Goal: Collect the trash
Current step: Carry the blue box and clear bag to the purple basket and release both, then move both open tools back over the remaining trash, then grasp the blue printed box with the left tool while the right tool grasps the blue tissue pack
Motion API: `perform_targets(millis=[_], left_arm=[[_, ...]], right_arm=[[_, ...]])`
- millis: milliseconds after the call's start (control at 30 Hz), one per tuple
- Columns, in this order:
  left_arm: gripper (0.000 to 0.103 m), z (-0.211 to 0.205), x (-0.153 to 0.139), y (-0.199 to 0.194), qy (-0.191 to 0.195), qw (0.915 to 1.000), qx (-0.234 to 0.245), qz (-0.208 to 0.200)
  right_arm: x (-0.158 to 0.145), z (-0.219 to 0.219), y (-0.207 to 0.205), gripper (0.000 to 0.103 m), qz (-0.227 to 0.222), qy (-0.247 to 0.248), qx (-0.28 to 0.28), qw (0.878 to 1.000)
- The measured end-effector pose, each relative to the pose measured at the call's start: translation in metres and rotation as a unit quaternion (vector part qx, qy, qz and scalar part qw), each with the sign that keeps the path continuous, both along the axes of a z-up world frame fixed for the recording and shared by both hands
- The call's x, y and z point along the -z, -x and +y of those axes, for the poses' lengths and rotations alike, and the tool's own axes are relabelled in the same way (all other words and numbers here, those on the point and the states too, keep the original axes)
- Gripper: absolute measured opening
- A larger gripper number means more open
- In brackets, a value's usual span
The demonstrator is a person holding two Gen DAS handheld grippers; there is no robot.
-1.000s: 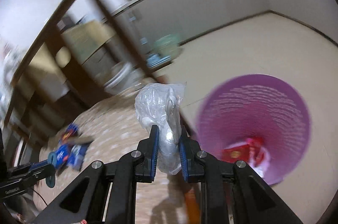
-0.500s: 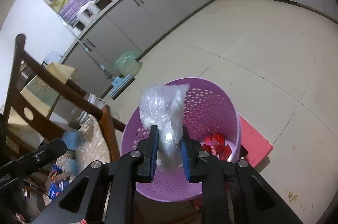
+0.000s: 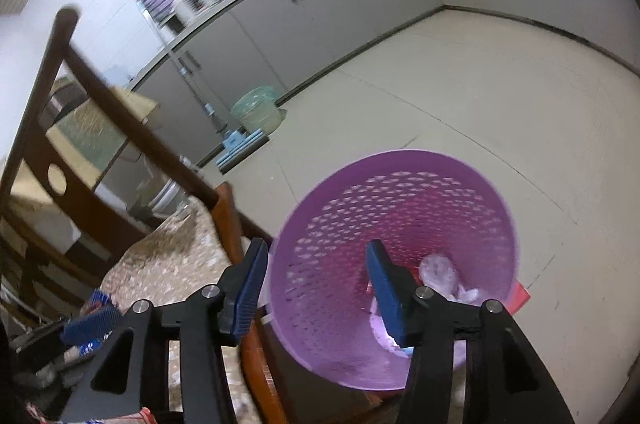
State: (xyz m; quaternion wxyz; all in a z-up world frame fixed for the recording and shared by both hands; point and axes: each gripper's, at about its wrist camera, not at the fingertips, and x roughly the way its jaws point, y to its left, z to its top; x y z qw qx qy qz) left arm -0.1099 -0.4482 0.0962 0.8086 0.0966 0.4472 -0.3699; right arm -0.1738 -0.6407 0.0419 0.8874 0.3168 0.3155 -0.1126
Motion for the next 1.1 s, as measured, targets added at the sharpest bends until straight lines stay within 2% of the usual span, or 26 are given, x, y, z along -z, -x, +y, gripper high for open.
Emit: perform_targets(millis=[200,333,433,533,633,800,933,1000,1033,1100], left_arm=[[0.067,0.092,0.002,-0.008,-0.008,0.9974,-0.072,0.005],[0.070,0.158,0.004,-0.016,-0.032,0.9916,-0.125,-0.012],[0.072,0.205,0.010,-0.023,-0.083,0.9839,-0.152,-0.044],[0.075,0.236,0.016,-0.027,-0.133,0.9766,-0.152,-0.075],[0.076,0.254,0.025,-0.036,-0.165,0.9718,-0.142,-0.091],[0.078,0.261,0.040,-0.053,-0.187,0.9709,-0.111,-0.101],[0.079,0.247,0.056,-0.065,-0.211,0.9708,-0.067,-0.092],[0.079,0.244,0.065,-0.068,-0.217,0.9706,-0.063,-0.082],[0.073,0.246,0.068,-0.068,-0.219,0.9700,-0.072,-0.077],[0.051,0.255,0.067,-0.069,-0.198,0.9745,-0.091,-0.052]], right_arm=[[-0.006,0.056,-0.032,0.059,0.008,0.027,-0.059,0.998],[-0.006,0.100,-0.047,0.062,0.010,0.039,-0.109,0.993],[-0.006,0.132,-0.057,0.065,0.010,0.038,-0.152,0.988],[-0.002,0.166,-0.065,0.065,0.010,0.027,-0.202,0.979],[0.006,0.206,-0.076,0.066,0.014,0.001,-0.257,0.966],[0.012,0.256,-0.093,0.065,0.021,-0.037,-0.323,0.945],[0.013,0.278,-0.101,0.066,0.032,-0.028,-0.337,0.941],[0.017,0.281,-0.106,0.066,0.042,-0.034,-0.337,0.940],[0.018,0.283,-0.107,0.066,0.044,-0.037,-0.337,0.940],[0.020,0.286,-0.112,0.066,0.051,-0.043,-0.335,0.940]])
